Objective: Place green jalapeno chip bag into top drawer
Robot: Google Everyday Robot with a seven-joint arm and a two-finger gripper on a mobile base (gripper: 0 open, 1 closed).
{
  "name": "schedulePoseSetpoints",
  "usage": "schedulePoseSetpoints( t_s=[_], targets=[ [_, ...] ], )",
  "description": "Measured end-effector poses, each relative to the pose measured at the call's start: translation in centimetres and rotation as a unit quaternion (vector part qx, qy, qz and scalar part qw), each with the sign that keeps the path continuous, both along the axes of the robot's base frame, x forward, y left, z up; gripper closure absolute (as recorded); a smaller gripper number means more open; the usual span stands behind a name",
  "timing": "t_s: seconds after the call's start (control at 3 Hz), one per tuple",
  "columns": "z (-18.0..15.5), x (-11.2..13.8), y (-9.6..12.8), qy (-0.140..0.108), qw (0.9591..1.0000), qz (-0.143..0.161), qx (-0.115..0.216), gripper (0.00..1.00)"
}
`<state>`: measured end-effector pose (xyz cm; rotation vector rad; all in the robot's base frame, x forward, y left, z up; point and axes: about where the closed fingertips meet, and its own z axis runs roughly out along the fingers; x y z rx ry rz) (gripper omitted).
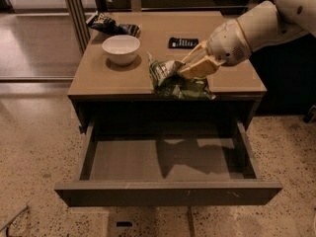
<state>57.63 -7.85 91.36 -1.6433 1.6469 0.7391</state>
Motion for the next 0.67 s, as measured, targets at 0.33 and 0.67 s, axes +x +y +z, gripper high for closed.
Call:
schedulePoseSetpoints(
  t_s=[0.33,0.67],
  targets=[
    [-0.27,-0.99,0.05,0.013,0.9998,0.017,-0.004,1.00],
    [-0.94,-1.31,0.71,0.017,0.9988,0.037,-0.026,1.00]
  ],
)
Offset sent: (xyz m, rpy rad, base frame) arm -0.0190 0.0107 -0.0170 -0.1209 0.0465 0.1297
